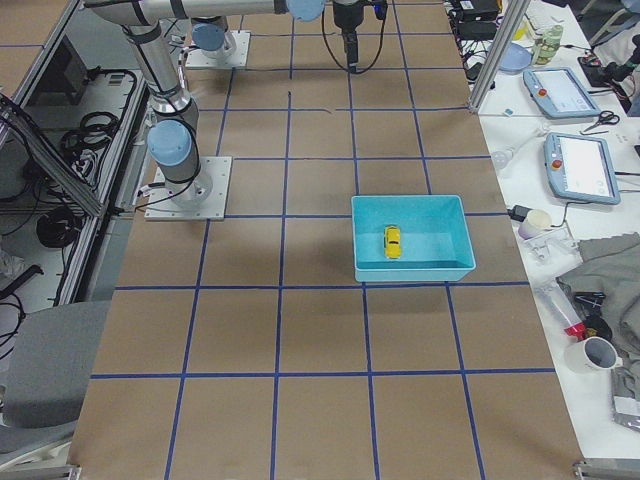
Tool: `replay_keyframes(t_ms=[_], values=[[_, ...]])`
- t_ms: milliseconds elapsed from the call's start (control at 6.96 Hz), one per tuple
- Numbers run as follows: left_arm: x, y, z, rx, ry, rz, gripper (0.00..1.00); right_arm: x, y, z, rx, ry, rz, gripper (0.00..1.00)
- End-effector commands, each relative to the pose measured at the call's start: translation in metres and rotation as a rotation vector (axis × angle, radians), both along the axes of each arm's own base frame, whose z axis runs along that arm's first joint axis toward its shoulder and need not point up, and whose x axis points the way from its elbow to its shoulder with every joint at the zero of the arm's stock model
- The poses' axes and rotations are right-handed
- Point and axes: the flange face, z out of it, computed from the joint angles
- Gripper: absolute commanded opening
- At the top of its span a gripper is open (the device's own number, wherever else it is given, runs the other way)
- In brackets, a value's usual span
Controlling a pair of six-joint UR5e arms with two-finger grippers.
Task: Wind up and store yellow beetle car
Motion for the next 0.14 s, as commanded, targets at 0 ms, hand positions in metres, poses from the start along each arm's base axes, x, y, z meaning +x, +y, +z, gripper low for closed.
replay_keyframes(t_ms=[0], values=[[-0.0016, -0.0002, -0.0029, 0.005, 0.009, 0.001, 1.00, -0.0016, -0.0002, -0.0005, 0.004, 0.003, -0.001, 1.00]])
